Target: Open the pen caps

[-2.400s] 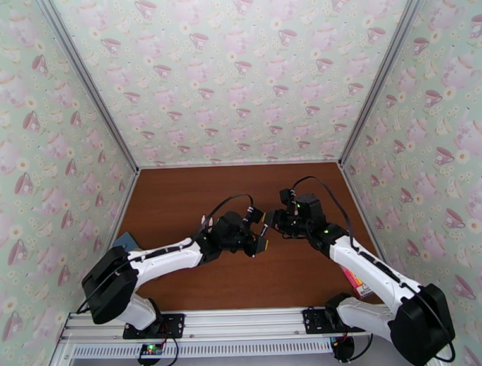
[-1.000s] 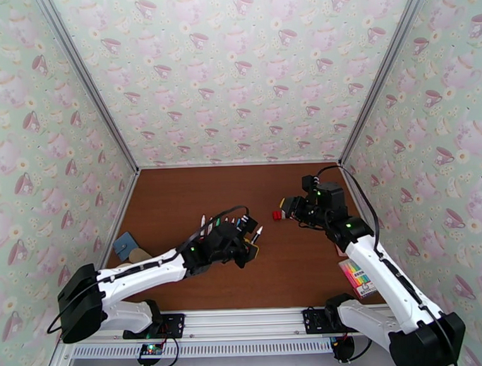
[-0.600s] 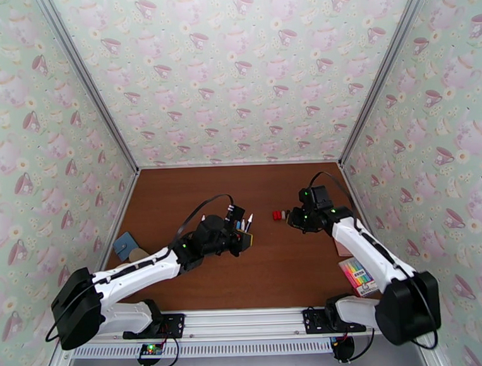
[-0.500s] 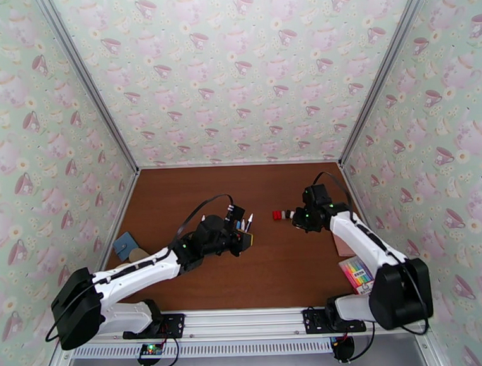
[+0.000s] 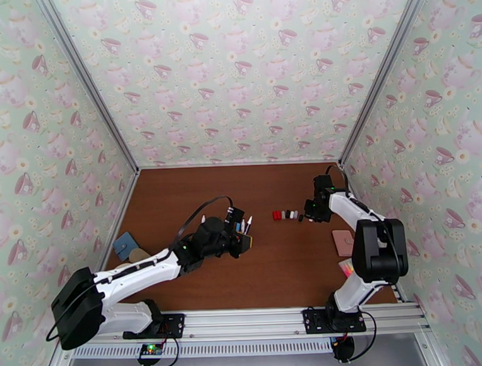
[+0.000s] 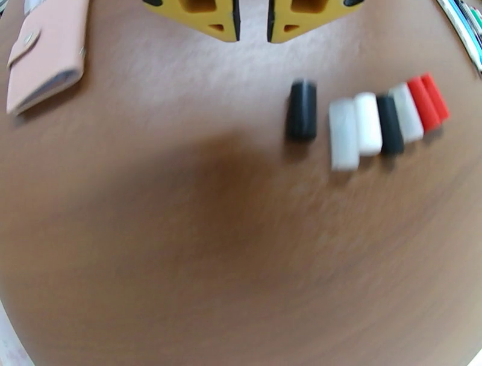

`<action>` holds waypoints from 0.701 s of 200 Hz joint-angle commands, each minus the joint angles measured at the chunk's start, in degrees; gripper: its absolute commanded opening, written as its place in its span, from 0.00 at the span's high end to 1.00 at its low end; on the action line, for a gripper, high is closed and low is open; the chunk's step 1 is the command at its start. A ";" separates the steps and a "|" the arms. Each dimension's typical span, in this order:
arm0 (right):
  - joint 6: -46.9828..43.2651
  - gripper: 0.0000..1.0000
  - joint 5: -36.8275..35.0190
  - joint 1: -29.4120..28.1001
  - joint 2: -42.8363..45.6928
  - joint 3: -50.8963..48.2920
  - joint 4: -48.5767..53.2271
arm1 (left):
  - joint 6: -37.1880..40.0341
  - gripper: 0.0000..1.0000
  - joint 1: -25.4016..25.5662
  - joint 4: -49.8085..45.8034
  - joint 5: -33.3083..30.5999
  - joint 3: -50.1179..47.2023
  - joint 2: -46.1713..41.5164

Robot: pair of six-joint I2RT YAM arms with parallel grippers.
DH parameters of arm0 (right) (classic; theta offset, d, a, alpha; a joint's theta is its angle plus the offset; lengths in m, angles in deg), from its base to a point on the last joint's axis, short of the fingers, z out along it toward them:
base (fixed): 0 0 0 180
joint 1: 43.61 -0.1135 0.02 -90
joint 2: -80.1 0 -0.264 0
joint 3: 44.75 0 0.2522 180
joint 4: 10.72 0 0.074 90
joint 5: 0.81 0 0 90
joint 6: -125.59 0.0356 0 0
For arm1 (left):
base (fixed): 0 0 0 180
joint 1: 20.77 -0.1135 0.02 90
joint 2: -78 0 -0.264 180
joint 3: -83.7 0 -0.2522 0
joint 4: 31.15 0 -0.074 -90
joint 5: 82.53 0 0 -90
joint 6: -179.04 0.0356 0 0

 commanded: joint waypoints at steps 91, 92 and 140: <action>-1.08 0.92 4.00 0.69 -10.28 5.61 -1.21 | -0.54 0.91 1.53 0.18 -0.96 1.18 2.15; -1.11 0.92 4.02 0.72 -10.29 5.60 -1.24 | -0.50 0.92 1.53 0.12 -0.96 1.21 2.16; -1.06 0.86 3.90 0.65 -11.02 5.90 -1.45 | 0.05 0.91 1.50 -1.95 -0.74 2.88 3.79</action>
